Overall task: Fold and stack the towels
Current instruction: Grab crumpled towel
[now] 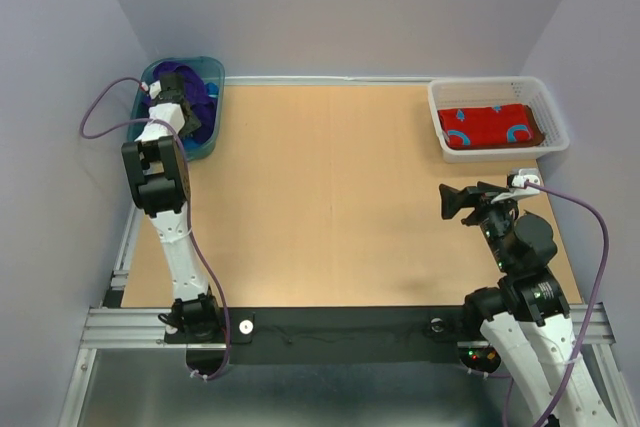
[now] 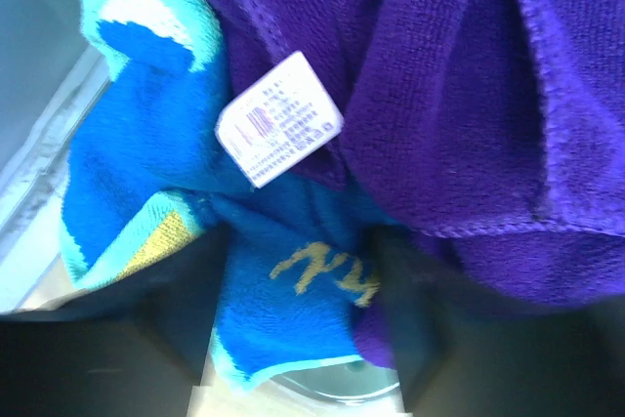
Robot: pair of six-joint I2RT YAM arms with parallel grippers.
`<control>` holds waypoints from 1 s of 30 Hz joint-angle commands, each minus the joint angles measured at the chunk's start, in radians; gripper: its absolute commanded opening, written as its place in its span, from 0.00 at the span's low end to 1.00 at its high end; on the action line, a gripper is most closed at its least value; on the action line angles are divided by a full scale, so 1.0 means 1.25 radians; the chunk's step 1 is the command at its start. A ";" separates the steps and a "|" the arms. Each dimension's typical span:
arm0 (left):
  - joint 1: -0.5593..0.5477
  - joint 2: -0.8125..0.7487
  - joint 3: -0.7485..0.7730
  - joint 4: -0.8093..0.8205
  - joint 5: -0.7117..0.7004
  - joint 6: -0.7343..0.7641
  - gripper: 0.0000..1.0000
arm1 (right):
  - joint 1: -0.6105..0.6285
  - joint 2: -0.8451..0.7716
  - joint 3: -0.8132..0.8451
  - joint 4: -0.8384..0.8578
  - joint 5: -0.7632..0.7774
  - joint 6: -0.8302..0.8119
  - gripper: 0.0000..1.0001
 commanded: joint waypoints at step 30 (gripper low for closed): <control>-0.041 -0.293 -0.050 0.052 -0.137 0.077 0.00 | 0.006 0.000 -0.010 0.055 0.003 -0.009 1.00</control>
